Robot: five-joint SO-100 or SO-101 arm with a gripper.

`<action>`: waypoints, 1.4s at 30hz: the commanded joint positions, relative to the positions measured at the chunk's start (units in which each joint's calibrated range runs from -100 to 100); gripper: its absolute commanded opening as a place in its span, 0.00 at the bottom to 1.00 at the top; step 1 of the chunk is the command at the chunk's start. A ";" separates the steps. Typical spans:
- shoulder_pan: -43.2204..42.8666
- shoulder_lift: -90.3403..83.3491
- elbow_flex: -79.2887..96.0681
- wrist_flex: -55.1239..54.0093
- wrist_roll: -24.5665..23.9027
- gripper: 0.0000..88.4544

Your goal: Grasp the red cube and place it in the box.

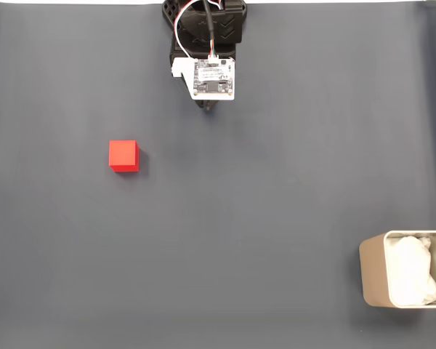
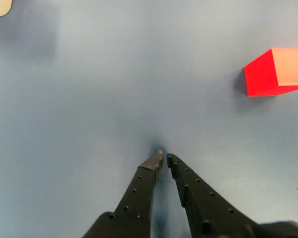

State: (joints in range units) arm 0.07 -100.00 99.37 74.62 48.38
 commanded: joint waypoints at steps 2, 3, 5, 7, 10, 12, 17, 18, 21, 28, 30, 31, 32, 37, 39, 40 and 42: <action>-0.15 0.09 0.54 1.20 0.68 0.00; -0.15 0.09 0.54 1.20 0.68 0.00; -0.15 0.09 0.54 1.20 0.68 0.00; -0.15 0.09 0.54 1.20 0.68 0.00; -0.15 0.09 0.54 1.20 0.68 0.00; -0.07 0.09 0.54 1.20 0.68 0.00; -0.07 0.09 0.54 1.20 0.68 0.00; -0.07 0.09 0.54 1.20 0.68 0.00; -0.15 0.09 0.54 1.20 0.59 0.00; -0.15 0.09 0.54 1.20 0.59 0.00; -0.15 0.09 0.54 1.20 0.59 0.00; -0.15 0.09 0.54 1.20 0.59 0.00; -0.07 0.09 0.54 1.20 0.59 0.00; -0.22 0.09 0.54 1.20 0.63 0.00; -0.36 0.09 0.54 1.20 0.88 0.00; -0.43 0.09 0.54 1.20 0.88 0.00; -0.29 0.09 0.36 -1.02 0.63 0.00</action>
State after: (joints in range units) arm 0.07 -100.00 99.37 74.78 48.72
